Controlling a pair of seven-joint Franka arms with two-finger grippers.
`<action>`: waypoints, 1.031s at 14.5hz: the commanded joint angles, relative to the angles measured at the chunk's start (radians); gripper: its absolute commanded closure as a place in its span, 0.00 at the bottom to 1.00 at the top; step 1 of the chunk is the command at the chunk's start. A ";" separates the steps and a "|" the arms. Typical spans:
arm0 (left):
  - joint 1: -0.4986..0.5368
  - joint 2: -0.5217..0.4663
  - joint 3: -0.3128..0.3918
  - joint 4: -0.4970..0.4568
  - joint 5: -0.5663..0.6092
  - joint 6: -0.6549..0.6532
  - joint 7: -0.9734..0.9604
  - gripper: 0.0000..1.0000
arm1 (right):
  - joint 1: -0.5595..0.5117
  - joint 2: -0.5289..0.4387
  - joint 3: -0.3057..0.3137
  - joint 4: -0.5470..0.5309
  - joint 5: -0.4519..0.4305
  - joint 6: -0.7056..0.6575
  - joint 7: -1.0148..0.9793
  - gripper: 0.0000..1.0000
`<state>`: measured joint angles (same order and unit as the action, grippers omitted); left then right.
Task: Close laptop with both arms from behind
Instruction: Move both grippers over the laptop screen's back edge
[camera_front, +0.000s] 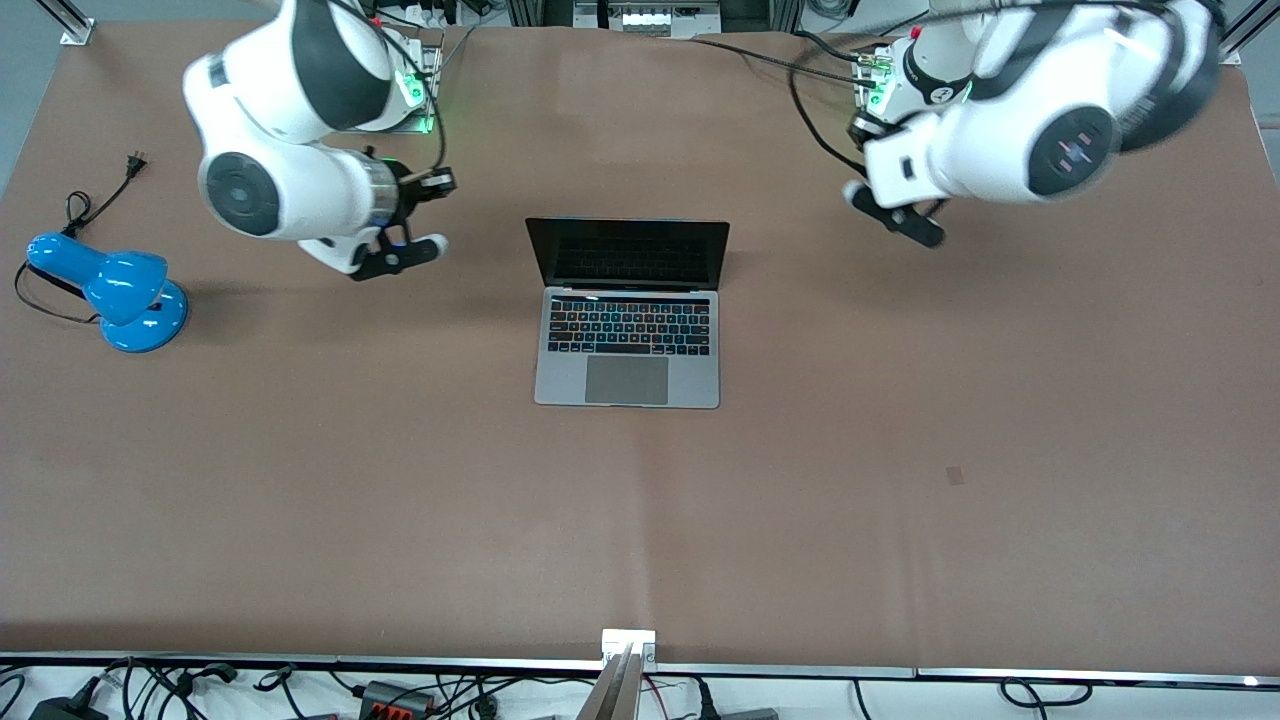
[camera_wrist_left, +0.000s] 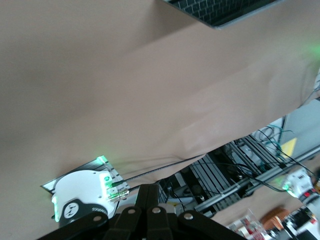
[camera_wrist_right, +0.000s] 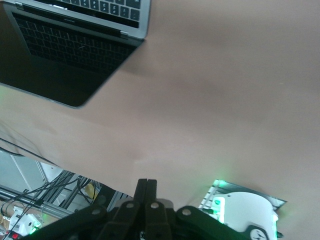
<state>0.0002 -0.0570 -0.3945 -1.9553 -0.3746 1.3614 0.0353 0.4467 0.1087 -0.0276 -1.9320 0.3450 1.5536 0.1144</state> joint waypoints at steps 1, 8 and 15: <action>0.014 -0.110 -0.149 -0.134 -0.018 0.102 -0.049 0.99 | 0.136 0.000 -0.011 -0.041 0.017 0.089 0.132 1.00; 0.003 -0.132 -0.354 -0.310 -0.046 0.468 -0.169 0.99 | 0.262 0.075 -0.011 -0.058 0.058 0.272 0.249 1.00; -0.013 -0.103 -0.426 -0.445 -0.159 0.839 -0.167 0.99 | 0.248 0.126 -0.012 -0.027 0.072 0.350 0.249 1.00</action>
<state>-0.0136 -0.1529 -0.7943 -2.3667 -0.4960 2.1101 -0.1475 0.6989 0.2213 -0.0329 -1.9796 0.3914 1.8906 0.3604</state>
